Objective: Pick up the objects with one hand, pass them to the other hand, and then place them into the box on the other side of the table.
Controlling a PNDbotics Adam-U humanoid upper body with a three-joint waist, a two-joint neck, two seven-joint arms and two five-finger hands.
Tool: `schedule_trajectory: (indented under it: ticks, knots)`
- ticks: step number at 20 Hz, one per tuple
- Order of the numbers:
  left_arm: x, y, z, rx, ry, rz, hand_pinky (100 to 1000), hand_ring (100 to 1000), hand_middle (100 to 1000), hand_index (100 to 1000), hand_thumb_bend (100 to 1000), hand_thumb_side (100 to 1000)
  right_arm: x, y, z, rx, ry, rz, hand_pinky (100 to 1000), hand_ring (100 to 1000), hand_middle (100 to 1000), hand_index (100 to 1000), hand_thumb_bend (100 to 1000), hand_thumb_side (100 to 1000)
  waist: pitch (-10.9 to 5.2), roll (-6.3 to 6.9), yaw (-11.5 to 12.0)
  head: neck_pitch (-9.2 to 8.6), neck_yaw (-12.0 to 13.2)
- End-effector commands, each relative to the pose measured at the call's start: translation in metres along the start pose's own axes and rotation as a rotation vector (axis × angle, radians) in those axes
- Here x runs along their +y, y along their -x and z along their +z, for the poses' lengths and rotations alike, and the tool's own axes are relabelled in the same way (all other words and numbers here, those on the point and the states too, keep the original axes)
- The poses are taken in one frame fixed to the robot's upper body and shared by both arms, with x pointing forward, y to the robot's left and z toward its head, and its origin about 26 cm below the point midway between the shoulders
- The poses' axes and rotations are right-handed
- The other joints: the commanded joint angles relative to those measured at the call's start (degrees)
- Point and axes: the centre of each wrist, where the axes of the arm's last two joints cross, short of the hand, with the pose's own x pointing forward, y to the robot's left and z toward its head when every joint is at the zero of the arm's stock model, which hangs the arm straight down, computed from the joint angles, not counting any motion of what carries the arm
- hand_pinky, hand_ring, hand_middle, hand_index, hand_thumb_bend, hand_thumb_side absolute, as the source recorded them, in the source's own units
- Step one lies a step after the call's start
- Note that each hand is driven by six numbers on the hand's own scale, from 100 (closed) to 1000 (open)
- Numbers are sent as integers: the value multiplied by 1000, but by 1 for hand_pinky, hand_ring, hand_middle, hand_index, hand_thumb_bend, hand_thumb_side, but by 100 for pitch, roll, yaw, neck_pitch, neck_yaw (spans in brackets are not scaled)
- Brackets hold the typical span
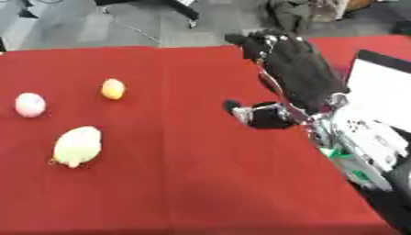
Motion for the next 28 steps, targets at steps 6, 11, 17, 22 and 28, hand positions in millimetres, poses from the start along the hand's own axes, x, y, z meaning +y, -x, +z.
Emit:
schedule_trajectory:
  ticks: [6,11,17,22,28]
  knots:
    - [69,-19,-9,-81,460,-650,788,686,720,913,309,511,-6,3,2,-7,15,23,203,696,576,906,502,329,-79,126,-25,-15,-49]
    - [87,-27,-31,41,856,-930,760,719,748,939,416,619,-5,1,3,-19,6,22,203,696,577,906,499,329,-113,192,-68,-15,-39]
    - [58,12,-47,138,1152,-1035,749,716,743,934,439,700,-6,-1,1,-38,3,13,202,696,576,906,497,329,-126,204,-160,-15,38]
    - [37,45,-48,190,1318,-1056,745,719,742,914,457,743,-6,-3,0,-45,9,10,205,695,576,906,492,333,-117,214,-214,-15,70]
    - [26,76,-42,285,1460,-1069,740,715,736,898,459,755,-7,-3,0,-47,14,9,209,696,576,907,487,337,-117,226,-265,-15,-29]
